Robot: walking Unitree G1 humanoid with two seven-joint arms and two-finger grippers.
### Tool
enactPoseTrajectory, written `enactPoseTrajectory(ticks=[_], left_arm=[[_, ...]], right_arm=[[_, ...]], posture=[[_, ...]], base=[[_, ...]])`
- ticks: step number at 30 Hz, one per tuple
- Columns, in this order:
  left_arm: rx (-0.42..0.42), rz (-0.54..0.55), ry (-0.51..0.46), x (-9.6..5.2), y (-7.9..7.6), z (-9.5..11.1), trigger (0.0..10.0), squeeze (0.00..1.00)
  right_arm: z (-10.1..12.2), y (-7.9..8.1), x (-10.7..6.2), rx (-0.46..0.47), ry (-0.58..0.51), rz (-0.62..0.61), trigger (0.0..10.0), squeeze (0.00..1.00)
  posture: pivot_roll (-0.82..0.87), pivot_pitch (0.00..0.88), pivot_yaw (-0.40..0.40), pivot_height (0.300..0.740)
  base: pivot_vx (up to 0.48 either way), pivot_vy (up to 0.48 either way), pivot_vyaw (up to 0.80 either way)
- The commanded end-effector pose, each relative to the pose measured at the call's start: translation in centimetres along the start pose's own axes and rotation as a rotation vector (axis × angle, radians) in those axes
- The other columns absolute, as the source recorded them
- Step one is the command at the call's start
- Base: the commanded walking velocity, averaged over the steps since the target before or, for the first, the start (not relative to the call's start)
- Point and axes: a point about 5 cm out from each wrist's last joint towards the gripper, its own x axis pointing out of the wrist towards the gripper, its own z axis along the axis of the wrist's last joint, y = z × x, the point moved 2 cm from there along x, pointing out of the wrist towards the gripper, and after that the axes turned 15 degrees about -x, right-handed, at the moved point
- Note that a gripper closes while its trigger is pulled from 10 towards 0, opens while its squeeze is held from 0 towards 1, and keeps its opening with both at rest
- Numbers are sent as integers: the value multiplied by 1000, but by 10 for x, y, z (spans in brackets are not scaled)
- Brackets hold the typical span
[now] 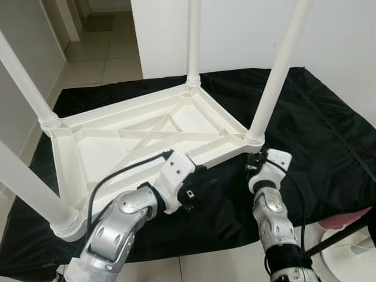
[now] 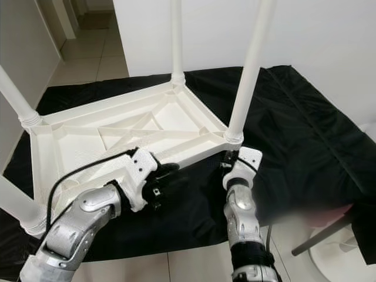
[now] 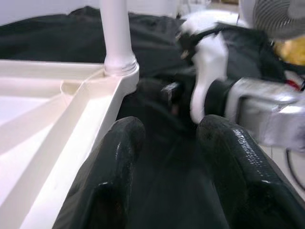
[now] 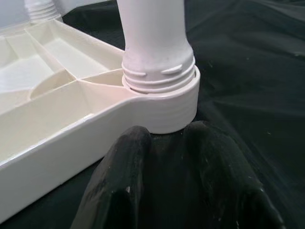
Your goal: Building children table
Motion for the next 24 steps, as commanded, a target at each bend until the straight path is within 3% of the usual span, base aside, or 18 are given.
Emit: enactPoseTrajectory(ticks=[1, 9, 16, 24], left_arm=[[-10, -56, 14, 0, -8, 2, 10000, 0], [-40, -96, 18, -2, -18, 6, 10000, 0], [-30, -96, 25, -5, -18, 7, 10000, 0], [-26, -61, 48, -12, -13, -1, 10000, 0]], right_arm=[[-5, 3, 3, -17, 31, 7, 10000, 0], [4, 10, 26, -57, 46, 63, 10000, 0], [9, 11, 35, -83, 42, 75, 10000, 0], [26, -8, 55, -103, 25, 28, 10000, 0]], posture=[[-7, 33, 20, 740], [7, 32, 18, 740], [15, 28, 11, 740], [31, 13, 1, 740]], base=[[0, 0, 0], [0, 0, 0], [0, 0, 0], [0, 0, 0]])
